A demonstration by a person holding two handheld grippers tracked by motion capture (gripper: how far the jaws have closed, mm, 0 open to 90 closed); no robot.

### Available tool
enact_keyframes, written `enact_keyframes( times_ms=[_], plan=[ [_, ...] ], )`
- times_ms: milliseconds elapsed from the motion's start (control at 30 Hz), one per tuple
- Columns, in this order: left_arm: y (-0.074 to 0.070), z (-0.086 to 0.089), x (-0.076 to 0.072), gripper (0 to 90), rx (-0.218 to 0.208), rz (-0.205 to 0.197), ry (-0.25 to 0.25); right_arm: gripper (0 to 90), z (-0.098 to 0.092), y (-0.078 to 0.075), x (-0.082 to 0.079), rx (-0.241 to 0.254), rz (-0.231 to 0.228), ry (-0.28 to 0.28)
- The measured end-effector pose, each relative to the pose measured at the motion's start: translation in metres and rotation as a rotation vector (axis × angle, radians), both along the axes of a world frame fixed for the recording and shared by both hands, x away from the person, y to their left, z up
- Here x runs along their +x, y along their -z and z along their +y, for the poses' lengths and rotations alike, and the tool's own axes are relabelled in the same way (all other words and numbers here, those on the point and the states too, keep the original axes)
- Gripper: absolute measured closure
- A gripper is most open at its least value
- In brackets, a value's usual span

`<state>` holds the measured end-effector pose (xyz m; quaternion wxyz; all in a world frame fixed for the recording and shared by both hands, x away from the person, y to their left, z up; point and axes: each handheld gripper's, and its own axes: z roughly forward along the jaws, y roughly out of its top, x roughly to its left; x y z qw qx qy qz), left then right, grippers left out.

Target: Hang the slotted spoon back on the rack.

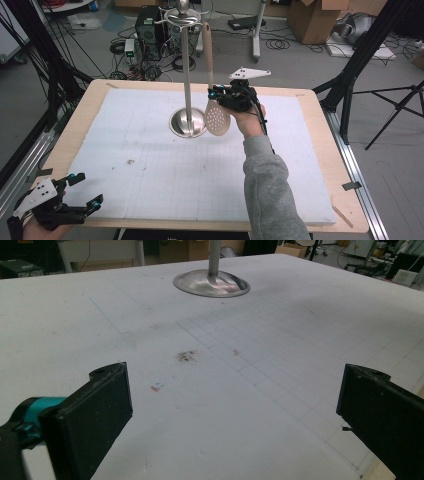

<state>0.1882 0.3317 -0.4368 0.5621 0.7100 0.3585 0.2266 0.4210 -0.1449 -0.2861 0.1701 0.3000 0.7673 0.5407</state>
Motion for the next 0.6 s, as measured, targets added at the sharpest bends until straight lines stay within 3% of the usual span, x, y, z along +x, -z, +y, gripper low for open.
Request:
enact_keyframes(
  times_ms=[133, 233, 467, 600],
  plan=[
    [0.0, 0.0, 0.0, 1.7, 0.001, 0.002, 0.001, 75.1, -0.002, 0.003, 0.001, 0.03, -0.007, 0.002],
    [0.001, -0.001, 0.0, 1.7, 0.005, 0.006, 0.0, 71.6, -0.005, 0.003, 0.001, 0.035, 0.013, 0.015],
    [0.002, -0.003, 0.002, 1.7, 0.013, 0.009, 0.009, 60.8, -0.012, 0.003, -0.004, 0.044, -0.011, 0.019],
    [0.002, -0.003, 0.004, 1.7, 0.009, 0.008, 0.013, 55.7, -0.02, 0.011, -0.007, 0.09, 0.01, 0.007]
  ],
)
